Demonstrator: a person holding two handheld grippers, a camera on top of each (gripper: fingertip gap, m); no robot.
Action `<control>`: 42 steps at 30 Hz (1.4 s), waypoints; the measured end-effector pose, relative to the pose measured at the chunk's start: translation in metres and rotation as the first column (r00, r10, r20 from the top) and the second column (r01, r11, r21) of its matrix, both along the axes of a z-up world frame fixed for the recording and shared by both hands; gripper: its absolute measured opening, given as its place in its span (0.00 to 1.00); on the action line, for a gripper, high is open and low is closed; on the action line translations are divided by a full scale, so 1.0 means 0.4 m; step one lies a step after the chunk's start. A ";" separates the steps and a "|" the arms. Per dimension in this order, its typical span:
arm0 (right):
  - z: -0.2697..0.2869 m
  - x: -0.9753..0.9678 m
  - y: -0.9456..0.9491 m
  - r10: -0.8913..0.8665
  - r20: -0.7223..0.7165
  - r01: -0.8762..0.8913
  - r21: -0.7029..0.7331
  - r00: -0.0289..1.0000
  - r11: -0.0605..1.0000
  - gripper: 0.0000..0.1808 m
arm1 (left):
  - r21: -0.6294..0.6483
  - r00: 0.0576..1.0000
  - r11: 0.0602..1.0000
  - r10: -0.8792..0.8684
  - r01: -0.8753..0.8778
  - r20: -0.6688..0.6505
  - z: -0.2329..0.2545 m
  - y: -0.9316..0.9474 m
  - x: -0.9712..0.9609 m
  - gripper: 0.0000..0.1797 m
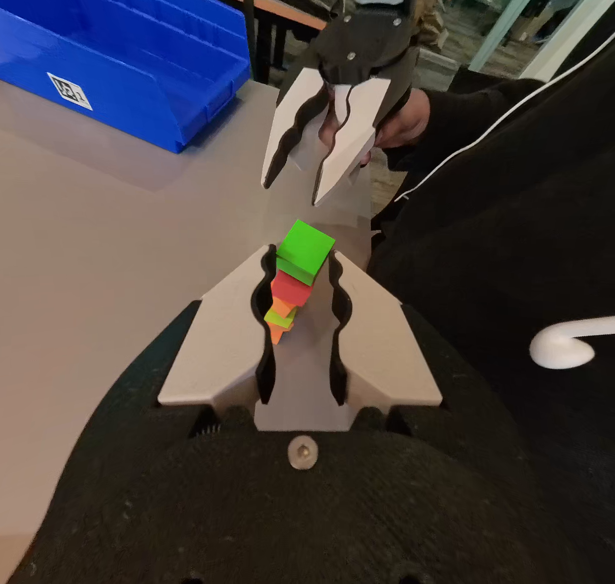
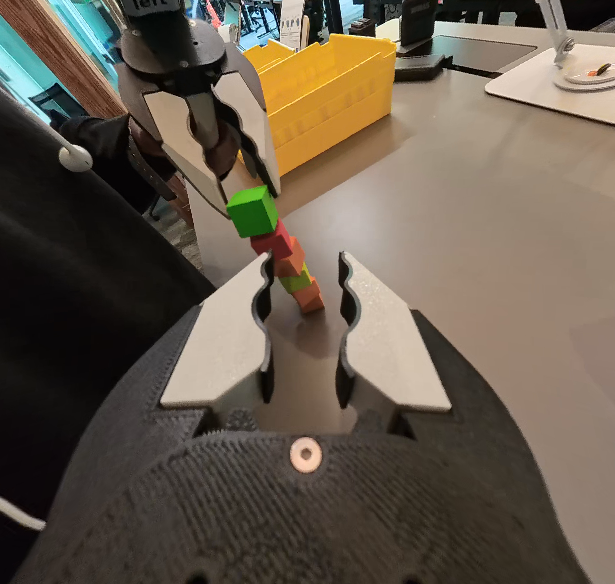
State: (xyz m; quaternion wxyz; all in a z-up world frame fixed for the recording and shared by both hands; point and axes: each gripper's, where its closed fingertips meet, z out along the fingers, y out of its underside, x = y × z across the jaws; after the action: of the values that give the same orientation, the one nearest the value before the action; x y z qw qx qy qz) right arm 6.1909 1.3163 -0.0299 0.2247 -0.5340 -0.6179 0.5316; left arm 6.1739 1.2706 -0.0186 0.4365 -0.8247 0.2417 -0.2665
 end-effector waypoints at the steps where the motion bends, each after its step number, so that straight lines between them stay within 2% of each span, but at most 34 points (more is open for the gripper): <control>1: 0.003 0.005 -0.001 -0.002 -0.003 0.002 0.000 1.000 1.000 0.20 | -0.002 1.000 1.000 0.000 0.000 -0.016 -0.005 0.000 0.002 0.16; 4: 0.009 0.023 -0.002 -0.009 -0.007 0.009 -0.012 1.000 1.000 0.21 | -0.002 0.998 1.000 0.020 -0.020 -0.057 -0.012 0.001 -0.006 0.20; 8: -0.018 0.045 -0.041 0.043 0.039 -0.043 -0.014 0.998 0.999 0.18 | -0.006 0.999 1.000 0.030 -0.031 -0.016 0.005 -0.006 -0.016 0.26; 11: -0.046 0.068 -0.123 0.192 0.095 -0.189 -0.044 0.977 0.981 0.08 | -0.004 0.997 0.997 0.075 -0.075 -0.003 0.014 -0.008 -0.038 0.26; 15: -0.106 0.088 -0.233 0.376 0.210 -0.376 -0.041 0.903 0.926 0.00 | 0.010 0.990 0.990 0.138 -0.138 0.034 0.030 -0.015 -0.062 0.26; 18: -0.145 0.078 -0.284 0.452 0.278 -0.472 0.008 0.848 0.881 0.00 | 0.016 0.980 0.983 0.181 -0.183 0.079 0.042 -0.021 -0.076 0.26; 20: -0.131 0.055 -0.301 0.485 0.267 -0.510 0.029 0.833 0.860 0.00 | 0.023 0.973 0.977 0.207 -0.210 0.104 0.049 -0.024 -0.082 0.26; 22: -0.085 0.006 -0.286 0.462 0.209 -0.484 0.069 0.862 0.872 0.00 | 0.038 0.962 0.967 0.248 -0.253 0.113 0.053 -0.023 -0.092 0.26; 24: -0.063 -0.079 -0.193 0.274 0.186 -0.308 0.185 0.943 0.933 0.00 | 0.057 0.948 0.952 0.294 -0.302 0.122 0.060 -0.021 -0.103 0.26; 26: -0.050 -0.134 -0.088 0.095 0.155 -0.134 0.264 0.983 0.955 0.00 | 0.075 0.930 0.933 0.341 -0.353 0.137 0.067 -0.021 -0.118 0.26; 31: -0.027 -0.122 -0.007 0.009 0.120 -0.034 0.207 0.993 0.978 0.00 | 0.079 0.895 0.900 0.412 -0.429 0.168 0.069 -0.045 -0.147 0.26; 37: -0.083 -0.046 -0.026 0.011 0.160 -0.025 0.084 0.987 0.996 0.03 | 0.044 0.872 0.883 0.452 -0.467 0.188 0.044 -0.063 -0.169 0.26; 42: -0.093 0.006 -0.150 0.196 0.144 -0.194 -0.025 0.970 0.981 0.05 | 0.039 0.876 0.890 0.438 -0.454 0.202 0.040 -0.050 -0.169 0.26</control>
State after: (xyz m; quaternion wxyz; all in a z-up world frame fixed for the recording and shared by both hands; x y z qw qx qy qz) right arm 6.1933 1.2563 -0.0672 0.1227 -0.5093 -0.6791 0.5141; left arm 6.1062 1.2506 -0.0025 0.5417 -0.8098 0.0140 -0.2248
